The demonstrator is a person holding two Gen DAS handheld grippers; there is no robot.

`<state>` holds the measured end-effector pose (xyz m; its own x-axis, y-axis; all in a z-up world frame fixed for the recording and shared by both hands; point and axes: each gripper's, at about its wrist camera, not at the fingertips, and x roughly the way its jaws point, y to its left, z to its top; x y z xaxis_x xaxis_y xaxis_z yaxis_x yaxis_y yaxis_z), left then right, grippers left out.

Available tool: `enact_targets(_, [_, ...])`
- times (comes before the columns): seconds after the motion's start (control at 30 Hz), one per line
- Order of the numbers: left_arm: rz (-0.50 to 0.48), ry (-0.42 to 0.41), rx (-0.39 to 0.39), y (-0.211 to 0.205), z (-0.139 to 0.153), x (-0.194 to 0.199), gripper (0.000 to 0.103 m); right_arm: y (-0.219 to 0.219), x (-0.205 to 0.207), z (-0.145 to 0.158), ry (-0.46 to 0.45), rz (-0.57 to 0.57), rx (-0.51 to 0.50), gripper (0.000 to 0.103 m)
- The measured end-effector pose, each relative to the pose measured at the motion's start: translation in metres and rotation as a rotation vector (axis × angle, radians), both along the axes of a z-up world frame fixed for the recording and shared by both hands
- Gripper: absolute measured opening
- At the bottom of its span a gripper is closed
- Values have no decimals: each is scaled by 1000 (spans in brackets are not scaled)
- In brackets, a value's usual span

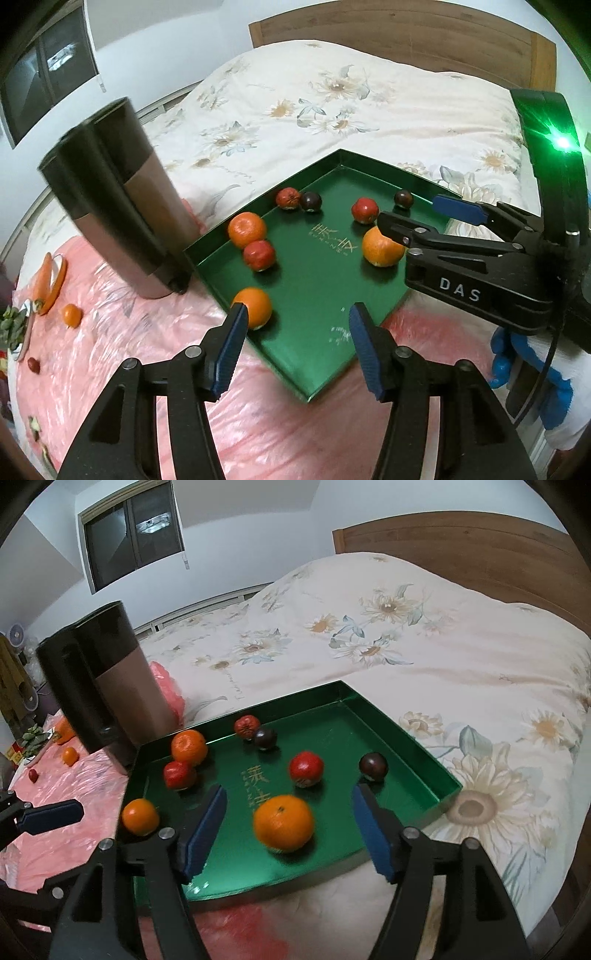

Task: Organize fruits
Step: 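Move both open tools back toward the last orange and red apple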

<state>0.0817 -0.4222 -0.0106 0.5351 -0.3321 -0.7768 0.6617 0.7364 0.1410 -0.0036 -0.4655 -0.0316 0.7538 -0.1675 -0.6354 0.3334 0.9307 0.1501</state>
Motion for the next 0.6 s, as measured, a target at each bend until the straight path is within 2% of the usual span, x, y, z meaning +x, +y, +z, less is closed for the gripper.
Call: enact_targets(0.6, [121,-32,-17,80,16,-26,58,78,-40,21,0,82,10,103])
